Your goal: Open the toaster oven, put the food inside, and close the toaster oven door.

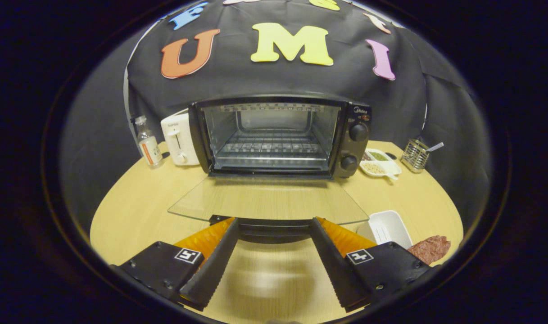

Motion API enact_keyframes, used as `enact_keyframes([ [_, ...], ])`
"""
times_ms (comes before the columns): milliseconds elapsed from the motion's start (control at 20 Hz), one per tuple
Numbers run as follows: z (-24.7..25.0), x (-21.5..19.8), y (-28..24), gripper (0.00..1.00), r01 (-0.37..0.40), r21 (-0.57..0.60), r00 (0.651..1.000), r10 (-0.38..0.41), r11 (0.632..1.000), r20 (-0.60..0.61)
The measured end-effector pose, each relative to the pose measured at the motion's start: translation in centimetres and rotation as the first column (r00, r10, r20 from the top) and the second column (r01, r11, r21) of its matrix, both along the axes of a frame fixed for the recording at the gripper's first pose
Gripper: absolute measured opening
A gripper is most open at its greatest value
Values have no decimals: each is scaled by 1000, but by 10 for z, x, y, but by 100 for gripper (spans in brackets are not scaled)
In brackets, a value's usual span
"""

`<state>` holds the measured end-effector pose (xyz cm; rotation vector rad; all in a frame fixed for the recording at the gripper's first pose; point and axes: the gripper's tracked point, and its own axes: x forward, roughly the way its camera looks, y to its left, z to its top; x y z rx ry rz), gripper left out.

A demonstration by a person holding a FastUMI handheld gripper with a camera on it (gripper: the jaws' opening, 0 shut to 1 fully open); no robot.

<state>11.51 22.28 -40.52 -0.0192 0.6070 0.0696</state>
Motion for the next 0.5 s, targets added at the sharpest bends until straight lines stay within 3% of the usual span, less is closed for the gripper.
enact_keyframes([
  [200,-22,1,-1,100,15,37,998,-13,999,-63],
  [500,-20,-4,0,100,-46,3,998,46,999,-49],
])
